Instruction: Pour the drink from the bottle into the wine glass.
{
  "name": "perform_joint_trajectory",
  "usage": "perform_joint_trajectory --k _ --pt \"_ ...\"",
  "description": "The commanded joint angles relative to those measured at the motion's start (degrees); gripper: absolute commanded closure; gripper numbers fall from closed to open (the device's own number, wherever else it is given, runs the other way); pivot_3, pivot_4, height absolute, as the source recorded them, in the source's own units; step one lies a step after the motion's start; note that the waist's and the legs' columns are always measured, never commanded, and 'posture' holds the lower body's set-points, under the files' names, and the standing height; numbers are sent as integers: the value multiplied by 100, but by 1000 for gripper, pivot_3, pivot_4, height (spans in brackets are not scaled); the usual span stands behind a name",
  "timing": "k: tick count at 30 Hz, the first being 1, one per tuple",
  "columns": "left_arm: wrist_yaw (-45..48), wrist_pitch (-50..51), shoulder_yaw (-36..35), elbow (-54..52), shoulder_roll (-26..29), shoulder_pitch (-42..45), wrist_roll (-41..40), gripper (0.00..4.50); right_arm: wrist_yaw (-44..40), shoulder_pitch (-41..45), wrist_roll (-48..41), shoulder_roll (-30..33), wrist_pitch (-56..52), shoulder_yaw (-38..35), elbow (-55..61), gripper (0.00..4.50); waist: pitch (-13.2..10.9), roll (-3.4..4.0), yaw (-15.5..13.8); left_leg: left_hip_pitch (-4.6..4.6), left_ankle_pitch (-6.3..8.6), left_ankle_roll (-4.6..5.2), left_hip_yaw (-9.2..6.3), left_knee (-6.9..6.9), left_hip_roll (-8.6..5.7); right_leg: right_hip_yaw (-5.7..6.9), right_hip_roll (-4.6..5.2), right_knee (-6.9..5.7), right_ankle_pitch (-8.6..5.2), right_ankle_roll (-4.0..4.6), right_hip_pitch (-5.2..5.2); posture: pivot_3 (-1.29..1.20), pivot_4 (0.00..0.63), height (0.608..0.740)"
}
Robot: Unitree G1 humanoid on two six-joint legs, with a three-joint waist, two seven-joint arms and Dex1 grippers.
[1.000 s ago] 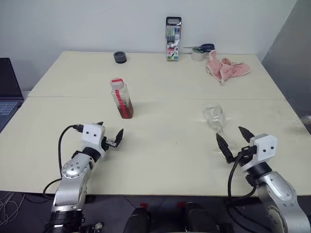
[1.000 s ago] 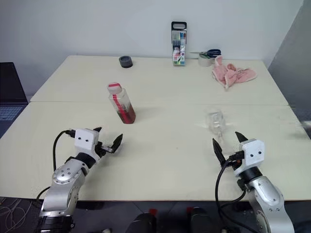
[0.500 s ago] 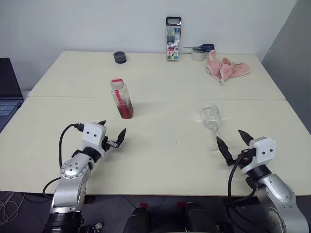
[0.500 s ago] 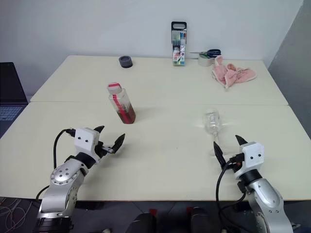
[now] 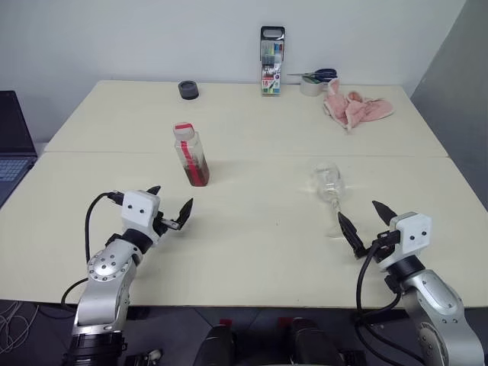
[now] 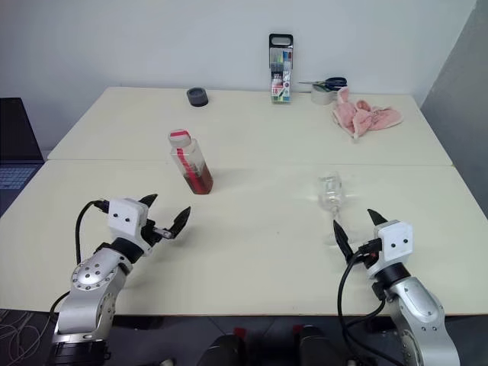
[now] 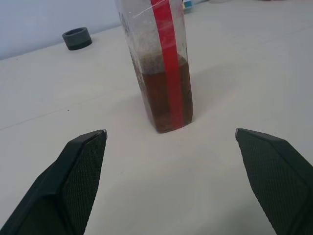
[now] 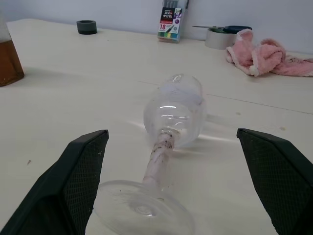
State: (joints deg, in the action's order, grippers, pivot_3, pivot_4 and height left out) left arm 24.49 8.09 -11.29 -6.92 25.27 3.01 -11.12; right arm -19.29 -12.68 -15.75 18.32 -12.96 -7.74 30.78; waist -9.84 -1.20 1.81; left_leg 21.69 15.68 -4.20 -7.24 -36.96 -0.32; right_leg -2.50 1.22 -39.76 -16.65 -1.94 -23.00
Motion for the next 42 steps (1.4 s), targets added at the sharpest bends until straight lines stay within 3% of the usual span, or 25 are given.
perform_joint_trajectory --k 1,7,18,31,42 --pt "21 -63 -3 -208 92 76 49 13 -85 3 13 72 137 -41 151 0 0 0 0 0 0 0 0 0 0 0 0 0 0 0 0 0 150 740" --pt "-123 443 58 -365 49 348 12 13 -634 308 -594 561 -424 -40 555 0 -1 0 1 0 0 0 -2 -1 -1 2 -1 0 0 0 2 0 150 740" --pt "-772 1618 150 -515 -343 1429 -26 13 -1689 1882 -2111 2018 -2073 -19 921 0 -6 -5 0 -30 2 3 -28 3 -1 28 -3 67 5 -10 76 0 150 740" --pt "-1168 1579 278 258 -610 2161 161 13 -1810 2542 -2337 2143 -2444 170 868 0 -7 -7 -13 -29 2 3 -27 0 -4 26 0 75 10 -17 81 0 150 740" --pt "-1080 963 368 1373 -670 2818 264 13 -1906 2503 -2307 2197 -2387 133 866 0 -9 -11 -16 -26 1 2 -27 1 -5 26 1 77 10 -17 79 0 150 740"
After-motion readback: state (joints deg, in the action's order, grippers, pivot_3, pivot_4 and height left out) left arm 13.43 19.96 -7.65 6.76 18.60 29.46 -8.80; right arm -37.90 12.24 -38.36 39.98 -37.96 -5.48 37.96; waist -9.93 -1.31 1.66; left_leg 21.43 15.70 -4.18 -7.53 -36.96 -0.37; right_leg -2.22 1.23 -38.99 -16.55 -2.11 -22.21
